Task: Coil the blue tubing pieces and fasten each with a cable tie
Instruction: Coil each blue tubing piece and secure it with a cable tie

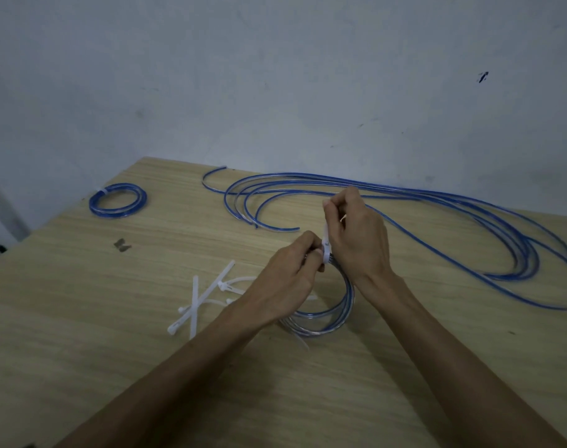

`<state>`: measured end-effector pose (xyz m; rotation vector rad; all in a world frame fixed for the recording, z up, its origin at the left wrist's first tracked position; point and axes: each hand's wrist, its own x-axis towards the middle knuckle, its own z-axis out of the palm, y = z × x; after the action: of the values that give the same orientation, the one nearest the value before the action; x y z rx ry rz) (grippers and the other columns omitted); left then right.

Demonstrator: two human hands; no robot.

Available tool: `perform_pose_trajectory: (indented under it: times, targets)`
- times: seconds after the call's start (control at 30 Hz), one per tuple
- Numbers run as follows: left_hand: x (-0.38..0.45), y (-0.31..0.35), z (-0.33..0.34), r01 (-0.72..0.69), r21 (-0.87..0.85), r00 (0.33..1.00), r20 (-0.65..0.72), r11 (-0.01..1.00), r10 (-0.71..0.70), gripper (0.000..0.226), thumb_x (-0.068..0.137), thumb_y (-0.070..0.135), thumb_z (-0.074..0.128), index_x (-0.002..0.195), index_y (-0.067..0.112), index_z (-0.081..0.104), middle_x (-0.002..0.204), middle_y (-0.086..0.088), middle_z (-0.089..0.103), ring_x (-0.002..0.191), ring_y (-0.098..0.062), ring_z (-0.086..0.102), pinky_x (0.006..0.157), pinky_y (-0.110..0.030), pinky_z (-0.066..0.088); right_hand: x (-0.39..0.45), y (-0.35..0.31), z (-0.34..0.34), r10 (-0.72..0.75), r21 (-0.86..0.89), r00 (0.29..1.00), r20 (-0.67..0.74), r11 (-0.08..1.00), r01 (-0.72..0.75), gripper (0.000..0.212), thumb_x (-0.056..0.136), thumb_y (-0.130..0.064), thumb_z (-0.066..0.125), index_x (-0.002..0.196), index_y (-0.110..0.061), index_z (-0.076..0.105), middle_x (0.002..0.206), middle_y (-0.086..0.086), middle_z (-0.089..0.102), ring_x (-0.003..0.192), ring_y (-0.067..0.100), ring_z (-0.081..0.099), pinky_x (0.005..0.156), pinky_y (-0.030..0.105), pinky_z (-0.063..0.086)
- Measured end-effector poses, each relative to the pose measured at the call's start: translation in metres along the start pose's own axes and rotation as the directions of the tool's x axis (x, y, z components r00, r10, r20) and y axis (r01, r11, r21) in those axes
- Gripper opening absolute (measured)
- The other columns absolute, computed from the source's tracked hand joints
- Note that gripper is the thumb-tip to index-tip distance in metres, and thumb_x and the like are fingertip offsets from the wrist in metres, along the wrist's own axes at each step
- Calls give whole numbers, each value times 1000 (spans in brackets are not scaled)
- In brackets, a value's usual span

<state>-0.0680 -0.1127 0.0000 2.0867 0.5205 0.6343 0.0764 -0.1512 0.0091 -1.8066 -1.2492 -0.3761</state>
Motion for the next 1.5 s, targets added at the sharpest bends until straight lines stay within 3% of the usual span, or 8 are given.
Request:
perform_pose_trajectory:
  times: [0.2,0.3,0.4,0.73,1.07,1.17,1.33,1.5]
  targets:
    - [-3,2,3,-32,-44,998,47,999,34,23,108,23,37,91,15,52,66,27,55,55,-5,39,57,-22,33,8,3,-3,277,228,954,119,927,-297,16,103,-21,55,89,-15,55,79,-10,60,76,11,60,63,21,46]
    - [-1,0,7,17,-127,996,86,992,-6,27,108,28,36,91,18,53,78,13,60,56,-7,39,59,-27,35,10,9,-4,346,298,930,124,881,-368,18,103,-22,55,89,-10,58,79,-1,65,80,20,65,61,23,48]
    - [2,-4,7,81,-143,988,139,986,-61,34,109,30,32,90,14,55,85,-2,61,52,-3,42,58,-23,35,7,4,-5,250,316,958,142,905,-283,18,103,-22,54,89,-12,55,70,0,65,67,16,64,60,28,48]
    - [10,-8,-1,176,-42,968,187,983,-165,47,110,32,28,85,13,63,66,3,55,48,-2,45,51,-18,38,7,-6,-15,9,299,997,74,954,-30,15,104,-22,55,91,-14,52,66,-5,65,58,9,60,54,29,47]
    - [1,-8,-2,-132,156,969,231,979,94,41,108,37,29,86,16,57,66,3,52,55,-11,44,56,-30,38,10,10,-9,282,321,934,220,883,-342,18,104,-17,53,90,-5,55,66,1,64,56,4,60,60,36,53]
    - [3,-7,-3,-51,55,970,241,997,36,44,109,34,31,83,11,58,65,5,50,56,-8,43,57,-26,37,13,1,-14,251,348,946,205,885,-310,19,104,-20,53,89,-8,54,66,1,65,56,7,59,59,33,51]
    - [11,-4,-7,337,-215,913,313,917,-262,47,107,44,35,79,13,56,59,2,44,47,-10,32,49,-26,27,10,-20,-23,-1,391,991,135,919,-52,16,104,-18,54,90,-12,51,67,3,65,56,8,58,56,23,45]
    - [6,1,-4,230,-144,936,304,963,-178,45,109,37,32,77,13,54,57,6,44,45,-8,36,48,-23,30,13,-10,-18,71,367,987,142,923,-119,17,105,-19,53,90,-11,51,66,1,65,57,9,58,56,28,47]
